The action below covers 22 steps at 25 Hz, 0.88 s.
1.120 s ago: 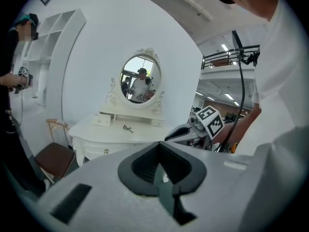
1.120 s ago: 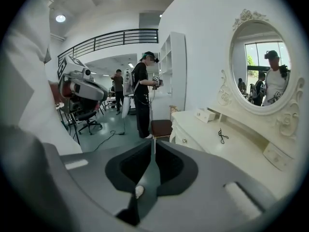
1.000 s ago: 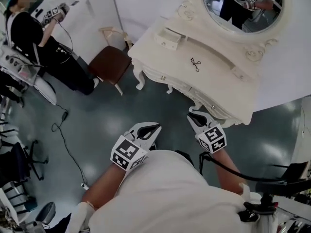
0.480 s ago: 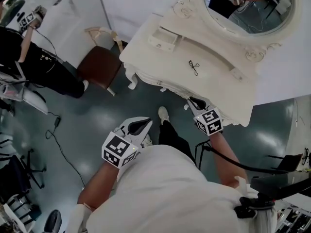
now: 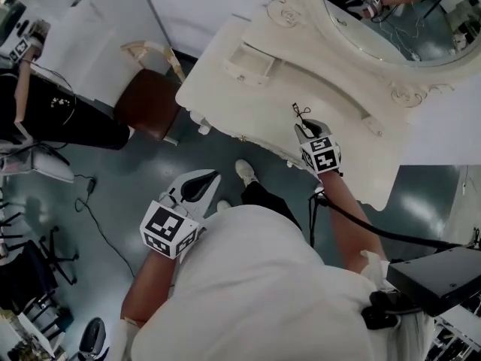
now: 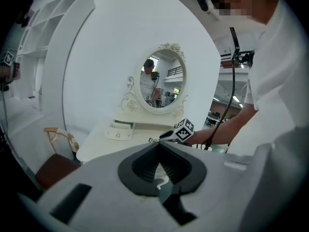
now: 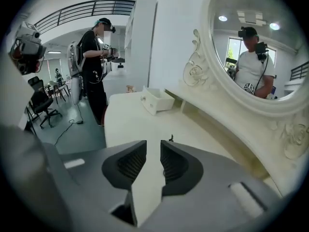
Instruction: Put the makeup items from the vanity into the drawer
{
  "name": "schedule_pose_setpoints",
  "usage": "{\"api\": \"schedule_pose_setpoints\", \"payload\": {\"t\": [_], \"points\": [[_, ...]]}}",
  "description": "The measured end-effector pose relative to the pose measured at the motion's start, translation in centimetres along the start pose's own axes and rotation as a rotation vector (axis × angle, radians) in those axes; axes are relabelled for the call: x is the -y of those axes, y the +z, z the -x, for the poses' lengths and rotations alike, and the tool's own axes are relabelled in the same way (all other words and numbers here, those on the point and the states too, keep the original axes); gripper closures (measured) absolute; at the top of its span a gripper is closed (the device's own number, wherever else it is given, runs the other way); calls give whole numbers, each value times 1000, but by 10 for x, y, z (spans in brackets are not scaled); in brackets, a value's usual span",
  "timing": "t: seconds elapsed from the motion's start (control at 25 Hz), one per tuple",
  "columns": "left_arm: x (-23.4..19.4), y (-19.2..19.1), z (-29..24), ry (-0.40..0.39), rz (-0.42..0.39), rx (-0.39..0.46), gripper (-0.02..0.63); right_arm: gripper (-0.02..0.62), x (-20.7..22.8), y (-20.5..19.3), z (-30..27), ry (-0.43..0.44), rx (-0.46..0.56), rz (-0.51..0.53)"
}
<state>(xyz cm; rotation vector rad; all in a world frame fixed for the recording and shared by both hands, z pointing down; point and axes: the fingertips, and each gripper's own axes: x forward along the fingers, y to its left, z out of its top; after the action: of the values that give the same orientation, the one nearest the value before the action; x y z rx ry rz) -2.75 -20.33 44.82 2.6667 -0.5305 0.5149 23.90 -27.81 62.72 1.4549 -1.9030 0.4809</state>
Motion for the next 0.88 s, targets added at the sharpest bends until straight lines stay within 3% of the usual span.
{"api": "schedule_pose_setpoints", "payload": {"t": [0.2, 0.4, 0.52, 0.88], "points": [[-28, 22, -42, 29, 13, -24, 603, 495, 39, 1, -52, 12, -56, 13], [-44, 39, -71, 48, 23, -40, 603, 515, 50, -8, -84, 48, -115, 31], [-52, 44, -83, 60, 32, -50, 603, 561, 52, -8, -88, 61, -124, 34], [-63, 58, -104, 91, 47, -35, 603, 581, 54, 20, -74, 146, -92, 120]]}}
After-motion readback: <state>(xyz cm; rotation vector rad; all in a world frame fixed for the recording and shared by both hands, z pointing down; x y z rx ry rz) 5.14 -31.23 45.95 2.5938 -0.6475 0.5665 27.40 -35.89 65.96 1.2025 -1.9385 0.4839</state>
